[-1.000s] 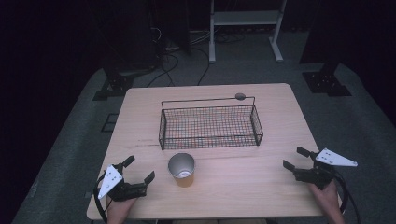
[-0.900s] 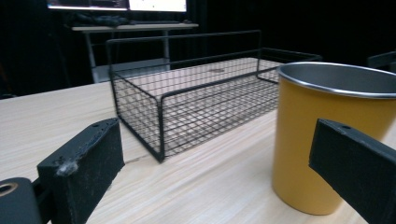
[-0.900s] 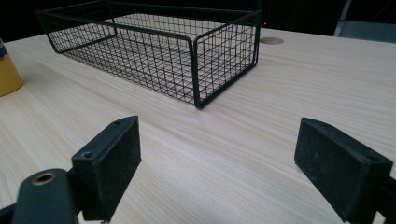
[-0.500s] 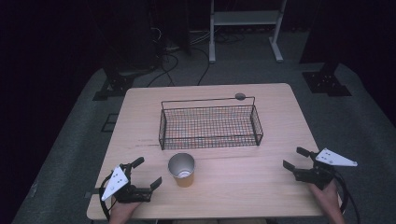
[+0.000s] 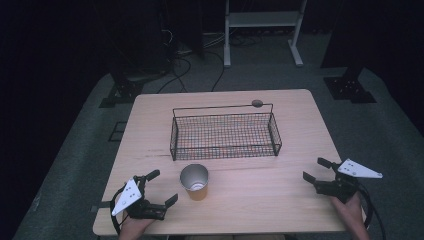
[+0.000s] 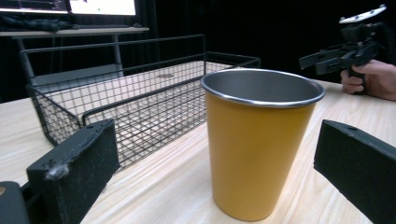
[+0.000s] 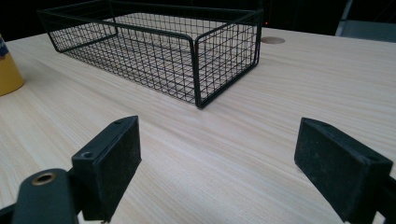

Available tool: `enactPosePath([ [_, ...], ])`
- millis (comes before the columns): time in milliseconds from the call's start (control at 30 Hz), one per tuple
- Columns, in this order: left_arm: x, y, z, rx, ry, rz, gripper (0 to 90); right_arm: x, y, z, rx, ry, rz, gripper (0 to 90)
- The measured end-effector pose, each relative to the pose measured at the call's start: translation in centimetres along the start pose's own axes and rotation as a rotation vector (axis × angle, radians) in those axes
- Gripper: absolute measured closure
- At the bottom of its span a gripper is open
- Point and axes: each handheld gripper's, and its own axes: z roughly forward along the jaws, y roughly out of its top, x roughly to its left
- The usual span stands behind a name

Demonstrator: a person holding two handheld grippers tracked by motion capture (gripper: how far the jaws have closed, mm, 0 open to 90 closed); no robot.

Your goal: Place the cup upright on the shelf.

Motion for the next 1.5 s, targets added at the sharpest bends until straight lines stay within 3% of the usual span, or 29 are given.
enactPosePath([
  [300,-0.7,0.1,1.0,0.019,-0.057,0.013,0.0,0.0,0.0,0.0,0.0,0.002,0.003,13.6],
  [967,-1.9,0.0,3.7,0.078,-0.12,0.027,0.0,0.0,0.0,0.0,0.003,0.004,0.004,13.6],
  [1500,-1.9,0.4,6.1,0.102,-0.085,0.03,0.0,0.0,0.0,0.0,0.001,0.01,0.006,13.5],
])
